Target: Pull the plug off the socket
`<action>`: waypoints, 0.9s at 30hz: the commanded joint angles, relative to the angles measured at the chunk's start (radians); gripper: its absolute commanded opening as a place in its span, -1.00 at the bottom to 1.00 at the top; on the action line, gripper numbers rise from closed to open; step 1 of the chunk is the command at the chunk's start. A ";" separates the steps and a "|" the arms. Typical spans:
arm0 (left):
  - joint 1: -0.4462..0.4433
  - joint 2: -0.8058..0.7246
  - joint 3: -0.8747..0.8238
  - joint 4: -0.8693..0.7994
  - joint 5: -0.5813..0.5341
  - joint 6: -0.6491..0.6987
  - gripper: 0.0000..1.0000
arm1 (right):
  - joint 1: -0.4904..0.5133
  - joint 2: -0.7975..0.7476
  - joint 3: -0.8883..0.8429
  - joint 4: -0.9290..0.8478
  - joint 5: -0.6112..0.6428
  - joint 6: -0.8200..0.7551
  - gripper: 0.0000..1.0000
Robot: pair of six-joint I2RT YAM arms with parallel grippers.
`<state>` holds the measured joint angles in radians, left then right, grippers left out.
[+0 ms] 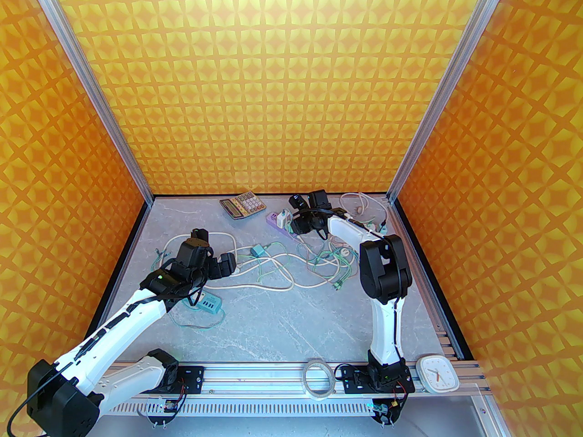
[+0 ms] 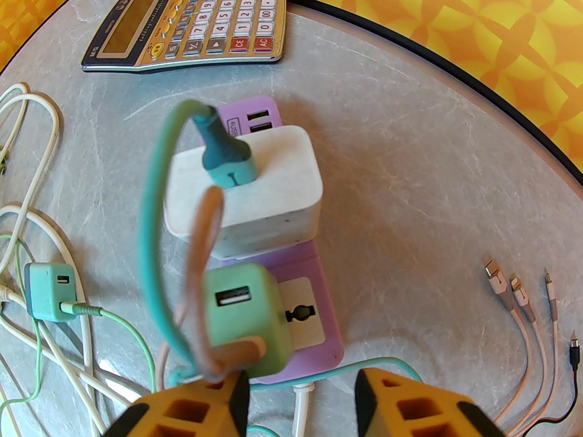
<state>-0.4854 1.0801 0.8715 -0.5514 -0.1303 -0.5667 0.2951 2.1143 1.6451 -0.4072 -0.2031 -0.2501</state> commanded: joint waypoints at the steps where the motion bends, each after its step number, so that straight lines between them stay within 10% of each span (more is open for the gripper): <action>1: -0.006 -0.006 0.015 -0.006 0.018 0.016 0.98 | 0.008 -0.024 -0.034 -0.005 -0.003 -0.021 -0.09; 27: -0.006 -0.026 0.007 -0.020 0.018 0.023 0.98 | 0.033 0.096 0.145 -0.131 -0.001 -0.016 -0.06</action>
<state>-0.4854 1.0767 0.8715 -0.5533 -0.1307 -0.5632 0.3233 2.1754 1.7477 -0.4923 -0.2070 -0.2703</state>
